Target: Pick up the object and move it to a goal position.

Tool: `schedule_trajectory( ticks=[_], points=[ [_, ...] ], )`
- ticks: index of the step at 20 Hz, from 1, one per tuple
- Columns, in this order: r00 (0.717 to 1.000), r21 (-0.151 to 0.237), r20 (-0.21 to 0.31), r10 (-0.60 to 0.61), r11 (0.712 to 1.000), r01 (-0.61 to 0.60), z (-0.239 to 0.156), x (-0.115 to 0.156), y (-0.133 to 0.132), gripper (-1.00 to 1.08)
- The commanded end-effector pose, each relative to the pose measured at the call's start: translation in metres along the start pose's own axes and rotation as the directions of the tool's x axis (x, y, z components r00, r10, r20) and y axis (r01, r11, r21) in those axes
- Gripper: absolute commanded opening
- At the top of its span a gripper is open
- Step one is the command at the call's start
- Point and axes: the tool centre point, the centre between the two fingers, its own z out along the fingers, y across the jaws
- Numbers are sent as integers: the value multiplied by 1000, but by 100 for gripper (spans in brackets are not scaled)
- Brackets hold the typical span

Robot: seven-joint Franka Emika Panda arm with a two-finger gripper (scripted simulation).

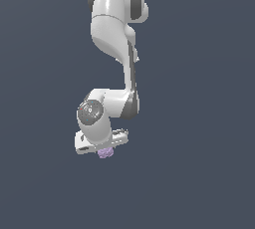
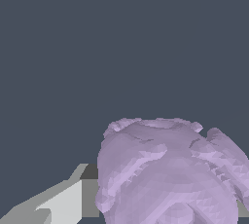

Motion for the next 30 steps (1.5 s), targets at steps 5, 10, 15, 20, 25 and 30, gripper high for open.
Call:
schedule_trajectory(
  ticks=[5, 10, 15, 20, 25, 30],
  points=[
    [1000, 0, 0, 0, 1000, 0, 0, 1, -2, -100],
    [1000, 0, 0, 0, 1000, 0, 0, 6, -22, -100],
    [1000, 0, 0, 0, 1000, 0, 0, 17, -64, -100],
    [1000, 0, 0, 0, 1000, 0, 0, 33, -120, -100],
    [1000, 0, 0, 0, 1000, 0, 0, 49, -174, -100],
    [1000, 0, 0, 1, 1000, -1, 0, 65, -225, -100]
  ],
)
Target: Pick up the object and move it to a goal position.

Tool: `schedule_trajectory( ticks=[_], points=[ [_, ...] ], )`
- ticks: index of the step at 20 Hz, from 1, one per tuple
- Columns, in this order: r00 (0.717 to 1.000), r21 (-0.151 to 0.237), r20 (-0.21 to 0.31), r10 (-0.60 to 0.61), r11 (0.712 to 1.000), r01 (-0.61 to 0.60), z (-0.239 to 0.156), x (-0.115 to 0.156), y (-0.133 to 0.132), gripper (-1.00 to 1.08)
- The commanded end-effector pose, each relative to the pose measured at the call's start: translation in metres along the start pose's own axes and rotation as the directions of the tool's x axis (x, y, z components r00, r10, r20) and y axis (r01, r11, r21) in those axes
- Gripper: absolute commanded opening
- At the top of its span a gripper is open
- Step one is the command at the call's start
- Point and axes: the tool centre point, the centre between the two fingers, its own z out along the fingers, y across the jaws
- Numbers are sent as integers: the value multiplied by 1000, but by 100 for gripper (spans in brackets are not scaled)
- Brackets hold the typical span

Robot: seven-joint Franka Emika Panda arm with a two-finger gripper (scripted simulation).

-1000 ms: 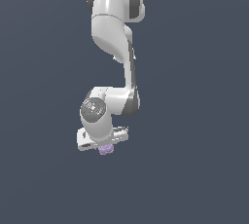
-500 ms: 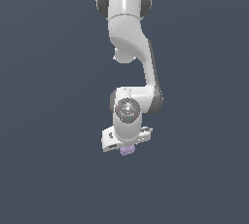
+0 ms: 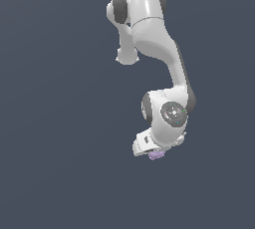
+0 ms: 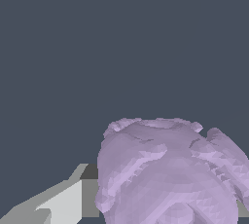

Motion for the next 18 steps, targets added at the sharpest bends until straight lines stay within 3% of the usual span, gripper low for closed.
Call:
schedule_trajectory(
  ticks=[1, 8, 18],
  points=[
    [1000, 0, 0, 1, 1000, -1, 0, 8, -25, -100],
    [1000, 0, 0, 1, 1000, -1, 0, 24, -71, -100],
    [1000, 0, 0, 1, 1000, -1, 0, 31, -86, -100]
  ],
)
